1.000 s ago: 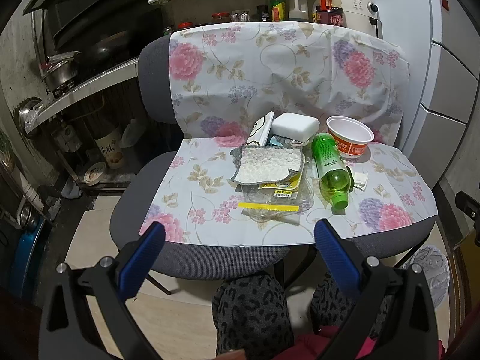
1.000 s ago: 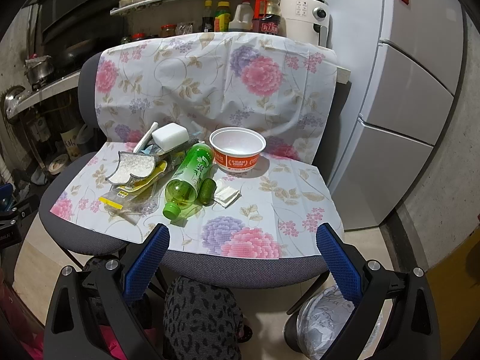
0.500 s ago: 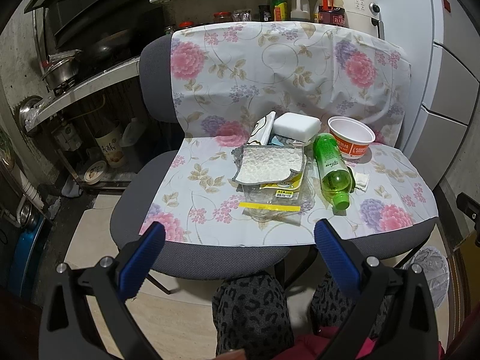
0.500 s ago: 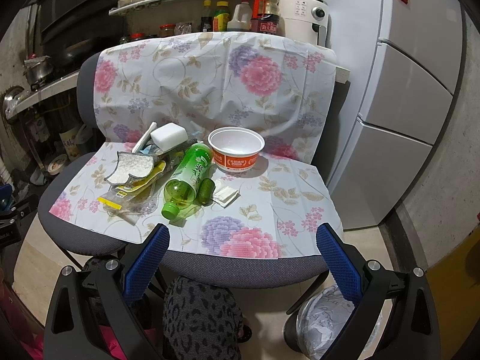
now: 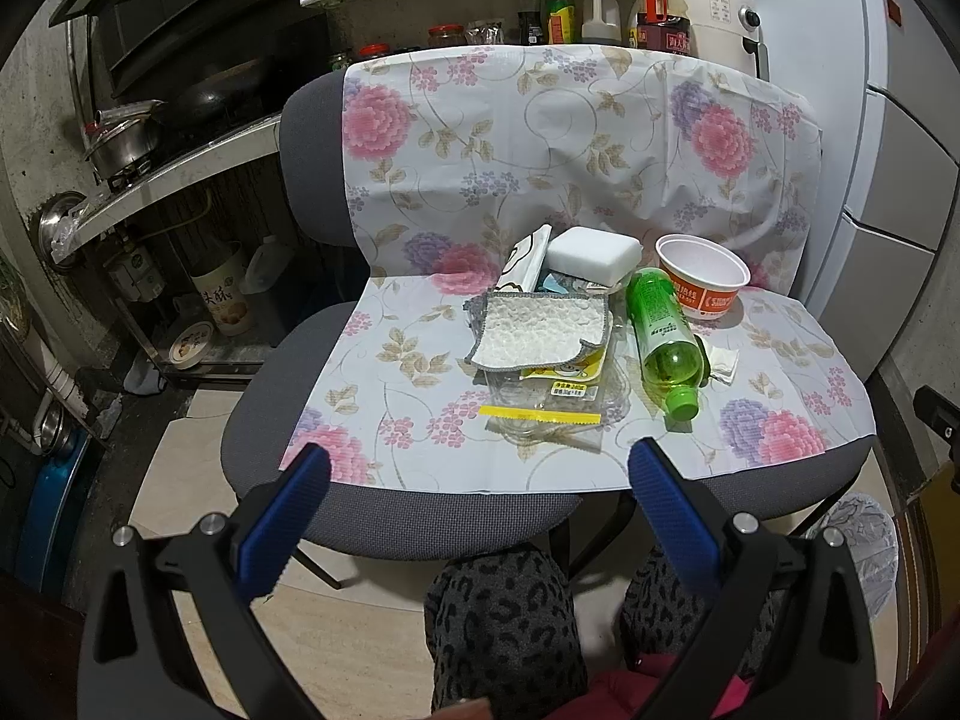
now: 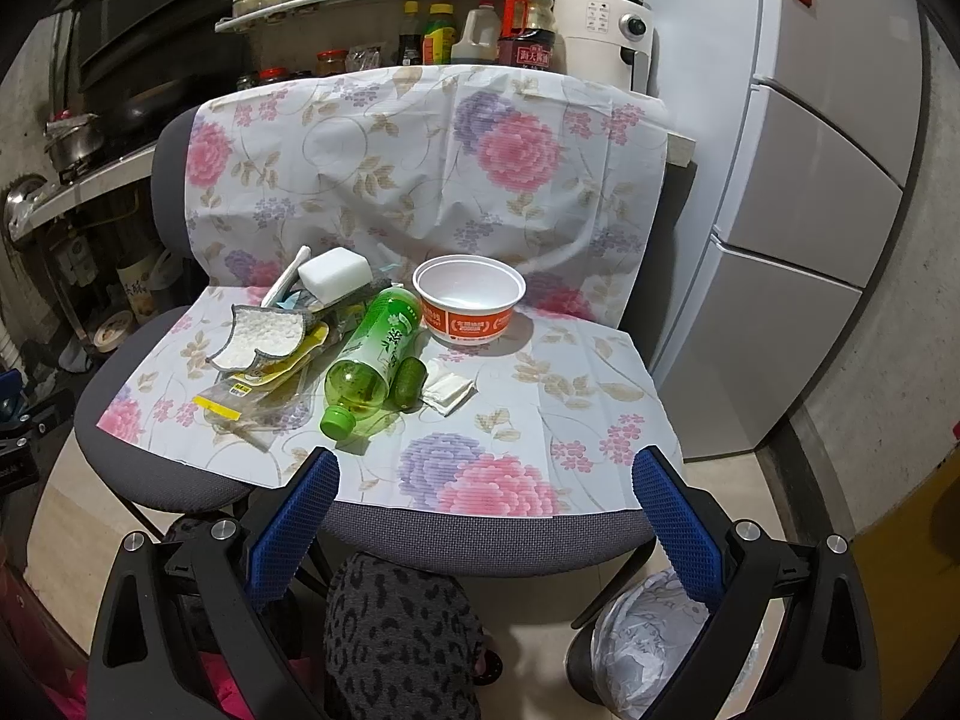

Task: Collect trash

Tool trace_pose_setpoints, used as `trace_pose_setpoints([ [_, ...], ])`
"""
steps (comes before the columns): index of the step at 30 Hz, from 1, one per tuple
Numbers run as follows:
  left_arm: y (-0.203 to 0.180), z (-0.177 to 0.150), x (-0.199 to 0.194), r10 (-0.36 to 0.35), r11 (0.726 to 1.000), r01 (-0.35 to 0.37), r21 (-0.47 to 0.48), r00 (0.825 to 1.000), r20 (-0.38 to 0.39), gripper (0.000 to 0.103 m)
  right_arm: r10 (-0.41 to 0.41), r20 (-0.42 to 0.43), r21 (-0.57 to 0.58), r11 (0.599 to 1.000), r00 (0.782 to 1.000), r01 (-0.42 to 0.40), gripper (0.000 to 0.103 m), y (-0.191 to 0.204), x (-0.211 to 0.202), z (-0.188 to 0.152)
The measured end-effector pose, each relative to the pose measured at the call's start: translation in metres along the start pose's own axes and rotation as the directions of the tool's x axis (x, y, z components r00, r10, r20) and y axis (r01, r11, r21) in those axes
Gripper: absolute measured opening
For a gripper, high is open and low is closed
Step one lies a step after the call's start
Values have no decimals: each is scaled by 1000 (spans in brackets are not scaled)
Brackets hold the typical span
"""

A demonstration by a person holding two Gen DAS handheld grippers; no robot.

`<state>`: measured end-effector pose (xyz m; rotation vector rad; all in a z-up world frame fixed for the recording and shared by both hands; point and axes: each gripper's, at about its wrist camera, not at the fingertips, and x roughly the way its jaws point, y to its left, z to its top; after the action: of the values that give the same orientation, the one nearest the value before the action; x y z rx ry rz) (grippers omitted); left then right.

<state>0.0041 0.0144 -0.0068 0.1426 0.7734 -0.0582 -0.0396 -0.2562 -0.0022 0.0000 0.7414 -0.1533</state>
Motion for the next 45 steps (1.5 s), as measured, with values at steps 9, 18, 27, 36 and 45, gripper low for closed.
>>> trace_pose_setpoints([
  [9,0,2,0,1,1000,-1,-2,1000,0,97,-1,1,0,1000,1000,1,97,0,-1,1],
  [18,0,1,0,1,1000,-1,-2,1000,0,97,-2,-3,-3,1000,1000,2,97,3,1,1],
  [27,2,5,1,3,1000,-3,-13,1000,-7,97,-1,-1,-1,1000,1000,1,97,3,3,0],
  [36,4,5,2,3,1000,-3,-17,1000,-7,97,-2,-2,-2,1000,1000,2,97,4,4,0],
  [45,12,2,18,23,999,-25,-46,999,-40,97,12,-20,0,1000,1000,-12,97,4,22,-4],
])
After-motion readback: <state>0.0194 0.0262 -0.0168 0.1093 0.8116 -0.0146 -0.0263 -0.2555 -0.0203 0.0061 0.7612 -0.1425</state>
